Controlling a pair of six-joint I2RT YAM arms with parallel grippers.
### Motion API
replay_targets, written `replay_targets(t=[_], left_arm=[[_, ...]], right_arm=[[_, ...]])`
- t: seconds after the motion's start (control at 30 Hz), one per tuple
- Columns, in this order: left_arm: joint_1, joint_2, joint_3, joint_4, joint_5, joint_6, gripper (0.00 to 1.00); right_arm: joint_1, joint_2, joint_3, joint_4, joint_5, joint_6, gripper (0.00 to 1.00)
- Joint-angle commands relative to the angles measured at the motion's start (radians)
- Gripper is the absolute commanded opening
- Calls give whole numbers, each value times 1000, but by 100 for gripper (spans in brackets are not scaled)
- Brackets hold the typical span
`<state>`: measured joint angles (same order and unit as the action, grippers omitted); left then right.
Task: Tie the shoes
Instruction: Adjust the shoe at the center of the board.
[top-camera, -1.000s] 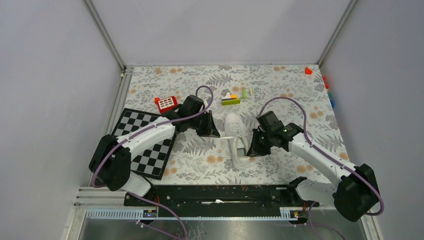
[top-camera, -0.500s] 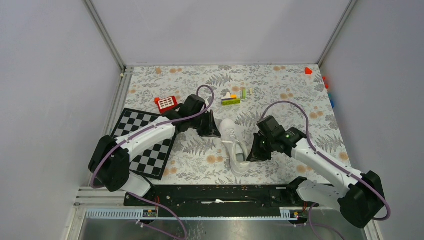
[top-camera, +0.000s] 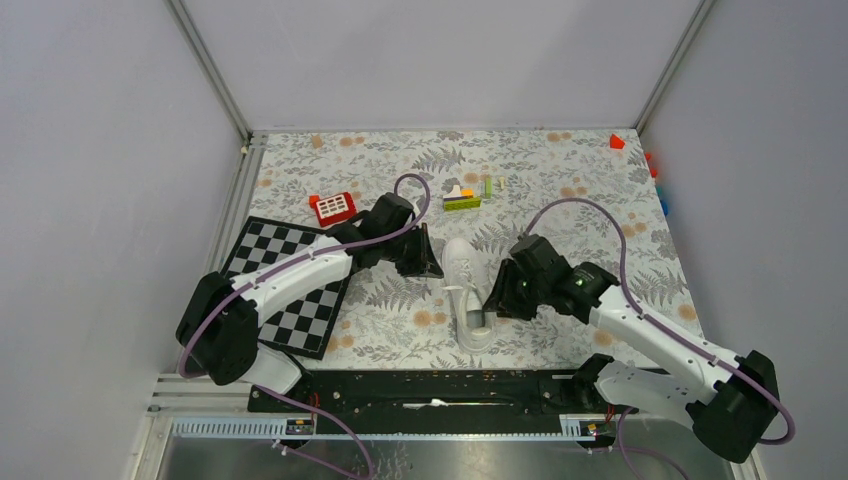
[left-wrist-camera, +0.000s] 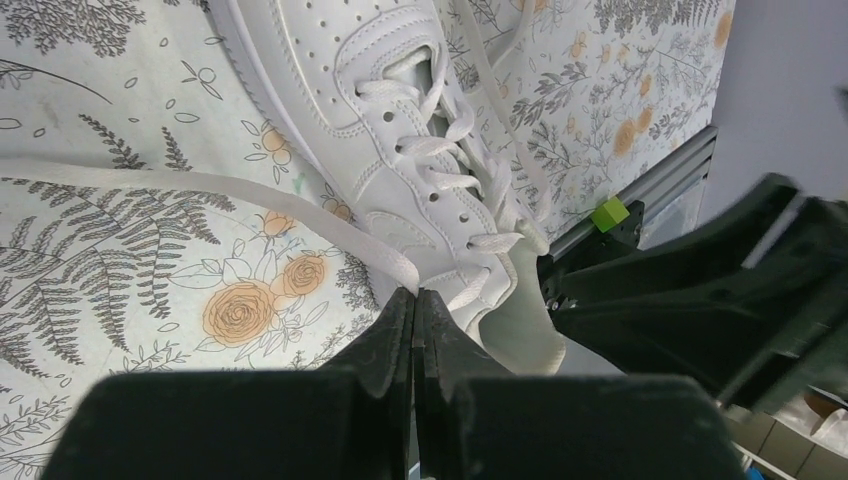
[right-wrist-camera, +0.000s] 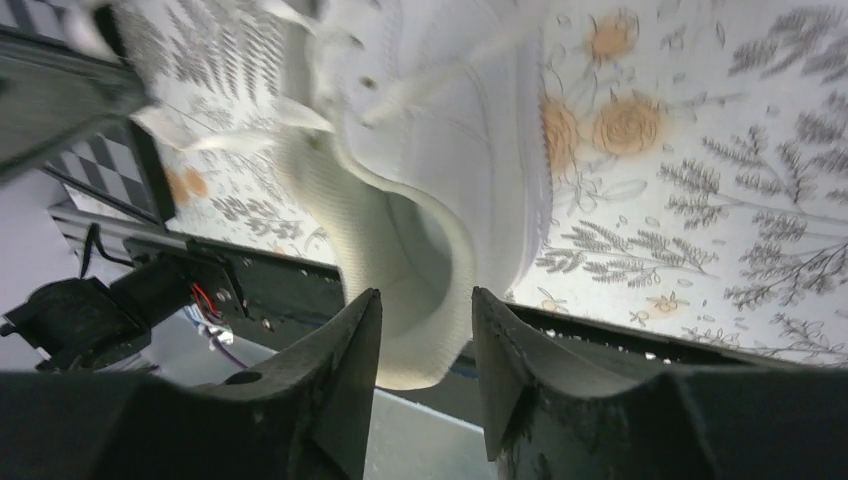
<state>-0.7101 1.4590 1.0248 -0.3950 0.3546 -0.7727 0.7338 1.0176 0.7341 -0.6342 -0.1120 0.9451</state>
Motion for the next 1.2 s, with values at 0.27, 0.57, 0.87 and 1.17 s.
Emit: replay_targets(t=[0.27,0.57,0.87,1.17], left_arm=[[-2,-56,-15,101,-34,-29,0],[-2,-45,-15,126,-24,-34,0],[-2,-61,-45,165,-35,-69,0],[-2,-39,-29,165,-21,-67,0]], right_arm=[[8,63,283,-12,144,-269,58],[3,218,389,47,-9,-309,56],[-186,41,144,109,6,-93,48],[-345,-69,-209,358,-201,282,59]])
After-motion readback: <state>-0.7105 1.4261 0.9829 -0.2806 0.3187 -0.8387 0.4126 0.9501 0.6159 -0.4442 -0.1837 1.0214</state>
